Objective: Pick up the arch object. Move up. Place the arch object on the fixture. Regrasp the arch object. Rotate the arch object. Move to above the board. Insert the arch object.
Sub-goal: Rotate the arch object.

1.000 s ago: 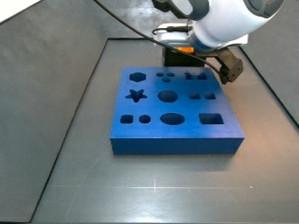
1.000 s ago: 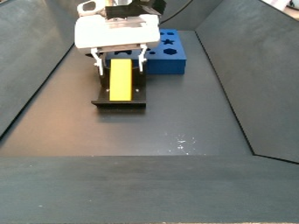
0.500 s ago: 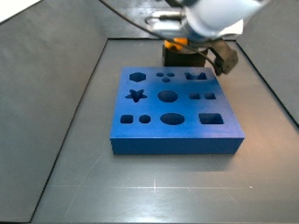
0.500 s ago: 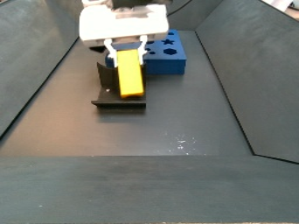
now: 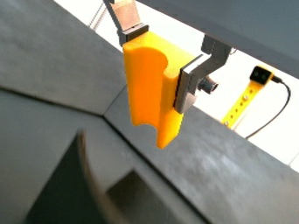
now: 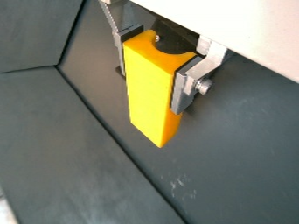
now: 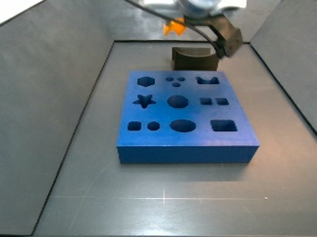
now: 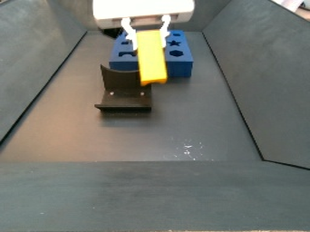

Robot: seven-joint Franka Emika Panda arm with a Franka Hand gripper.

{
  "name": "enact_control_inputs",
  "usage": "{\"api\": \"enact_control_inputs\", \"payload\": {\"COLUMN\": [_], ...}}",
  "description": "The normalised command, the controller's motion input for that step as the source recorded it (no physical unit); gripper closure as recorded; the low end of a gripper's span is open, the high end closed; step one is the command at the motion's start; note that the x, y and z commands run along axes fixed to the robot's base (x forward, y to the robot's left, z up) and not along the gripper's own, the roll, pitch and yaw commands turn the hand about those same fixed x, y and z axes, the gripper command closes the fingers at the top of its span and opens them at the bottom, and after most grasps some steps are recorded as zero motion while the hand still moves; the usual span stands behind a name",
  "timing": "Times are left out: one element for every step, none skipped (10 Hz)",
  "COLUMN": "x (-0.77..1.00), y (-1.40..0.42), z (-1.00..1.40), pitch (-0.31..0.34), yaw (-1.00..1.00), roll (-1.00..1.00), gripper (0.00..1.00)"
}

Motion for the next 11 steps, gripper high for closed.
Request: {"api": "enact_control_inputs", "payload": {"x": [-1.0,-1.0,-1.0,-1.0,-1.0,-1.0,-1.0,-1.0,-0.94,-0.76,-0.62], "y": [0.06,0.05,0.05,0.04,0.04,0.03,0.02,0.02,0.01,0.0,-0.01], "z": [0.84,0.81,0.79,0.76,0.73,0.69,0.66,0.6,0.51,0.34,0.21], "pitch": [-0.052,-0.046,-0.037,-0.023,-0.01,0.003,0.014,0.028,0.038,0.054,0.063], "yaw": [-0.03,-0.03,-0.04,-0.05,-0.05,-0.05,-0.05,-0.04,-0.03,-0.02,-0.01], "roll": [-0.08,-0.09,-0.09,-0.09,-0.09,-0.1,-0.09,-0.08,-0.07,-0.06,-0.04], "gripper": [1.0,1.0,1.0,1.0,1.0,1.0,1.0,1.0,1.0,1.0,1.0]}}
